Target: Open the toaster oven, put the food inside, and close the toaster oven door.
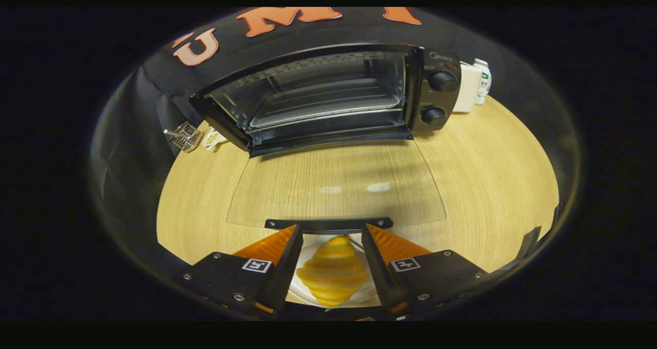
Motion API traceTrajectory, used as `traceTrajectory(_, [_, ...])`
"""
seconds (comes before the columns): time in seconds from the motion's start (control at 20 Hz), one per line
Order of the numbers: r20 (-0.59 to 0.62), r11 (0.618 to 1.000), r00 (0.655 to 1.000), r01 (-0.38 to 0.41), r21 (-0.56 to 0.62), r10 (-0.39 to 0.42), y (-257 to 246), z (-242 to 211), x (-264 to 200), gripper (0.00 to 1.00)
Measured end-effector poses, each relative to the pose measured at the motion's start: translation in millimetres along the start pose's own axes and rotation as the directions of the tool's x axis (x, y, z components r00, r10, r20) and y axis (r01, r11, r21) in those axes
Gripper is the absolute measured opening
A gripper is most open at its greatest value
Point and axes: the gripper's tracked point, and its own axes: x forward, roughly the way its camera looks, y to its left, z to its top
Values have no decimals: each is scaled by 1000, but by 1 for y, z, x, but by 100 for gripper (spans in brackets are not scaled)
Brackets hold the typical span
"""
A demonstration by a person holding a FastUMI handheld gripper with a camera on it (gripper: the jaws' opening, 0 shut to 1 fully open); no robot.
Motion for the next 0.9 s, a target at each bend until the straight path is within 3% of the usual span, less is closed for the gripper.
traceTrajectory(0.3, [-4, 1000, 1000, -19, 25, 19, 2, 2, -6, 68])
traceTrajectory(0.5, [5, 998, 1000, -23, 59, 22, 4, -9, -27, 73])
traceTrajectory(0.9, [-25, 998, 998, 58, 27, -58, 2, -73, -62, 97])
